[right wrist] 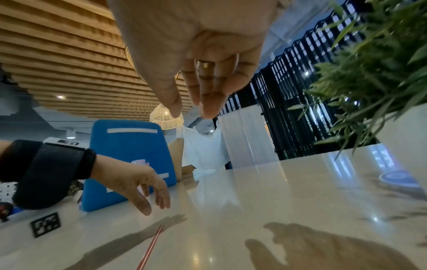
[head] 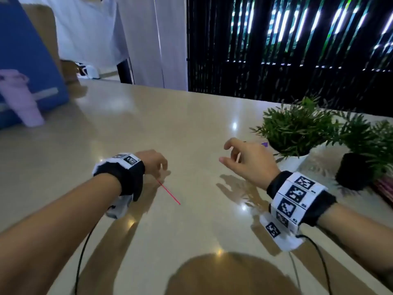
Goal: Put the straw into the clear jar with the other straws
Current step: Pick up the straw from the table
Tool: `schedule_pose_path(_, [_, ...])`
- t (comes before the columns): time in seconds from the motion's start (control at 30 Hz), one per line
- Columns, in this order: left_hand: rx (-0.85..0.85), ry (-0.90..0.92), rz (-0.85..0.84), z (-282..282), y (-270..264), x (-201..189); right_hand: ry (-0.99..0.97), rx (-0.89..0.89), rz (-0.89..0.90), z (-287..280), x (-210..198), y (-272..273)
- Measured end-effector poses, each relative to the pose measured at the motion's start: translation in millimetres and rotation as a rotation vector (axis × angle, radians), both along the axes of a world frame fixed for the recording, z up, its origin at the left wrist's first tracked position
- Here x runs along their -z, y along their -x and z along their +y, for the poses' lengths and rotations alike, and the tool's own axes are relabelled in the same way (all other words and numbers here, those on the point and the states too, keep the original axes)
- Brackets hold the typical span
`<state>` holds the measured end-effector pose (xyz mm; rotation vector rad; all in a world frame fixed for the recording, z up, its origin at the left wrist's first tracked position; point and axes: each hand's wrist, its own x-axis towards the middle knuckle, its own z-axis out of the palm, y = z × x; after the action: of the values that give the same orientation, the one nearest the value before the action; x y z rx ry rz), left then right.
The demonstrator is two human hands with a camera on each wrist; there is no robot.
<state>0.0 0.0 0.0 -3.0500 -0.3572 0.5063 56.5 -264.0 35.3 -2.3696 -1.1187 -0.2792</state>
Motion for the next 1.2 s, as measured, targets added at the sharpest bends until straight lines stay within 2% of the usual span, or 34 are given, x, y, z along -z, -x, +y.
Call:
schedule_pose_path(0.23, [0.082, -0.06, 0.073, 2.3, 3.0, 18.4, 0.178, -0.114, 0.08, 25.8, 32.8, 6.5])
schedule_pose_path(0.4, [0.152, -0.138, -0.003, 7.5, 1.5, 34.3, 0.24, -0.156, 0.101, 38.5, 46.5, 6.2])
schedule_pose_path(0.57, [0.138, -0.027, -0.096, 15.3, -0.4, 38.8, 0.283, -0.177, 0.15, 37.2, 50.5, 0.0])
schedule_pose_path(0.67, [0.07, 0.122, -0.135, 24.0, -2.9, 39.1, 0.303, -0.185, 0.145, 35.3, 54.2, -5.5])
schedule_pose_path(0.73, [0.038, 0.192, -0.099, 28.3, -5.6, 38.5, 0.309, -0.184, 0.142, 34.8, 55.2, -9.9])
schedule_pose_path(0.9, [0.013, 0.143, 0.077, 25.2, -13.9, 34.5, 0.272, -0.15, 0.182, 33.7, 49.3, -18.2])
schedule_pose_path(1.03, [-0.028, 0.205, 0.165, 23.8, -14.7, 35.2, 0.262, -0.153, 0.193, 33.4, 45.7, -17.7])
schedule_pose_path(1.1, [-0.023, 0.242, 0.14, 20.4, -12.3, 34.5, 0.26, -0.154, 0.197, 31.1, 45.0, -16.6])
schedule_pose_path(1.2, [-0.004, 0.335, -0.025, 10.7, -8.0, 30.4, 0.225, -0.146, 0.238, 25.9, 46.0, -15.1])
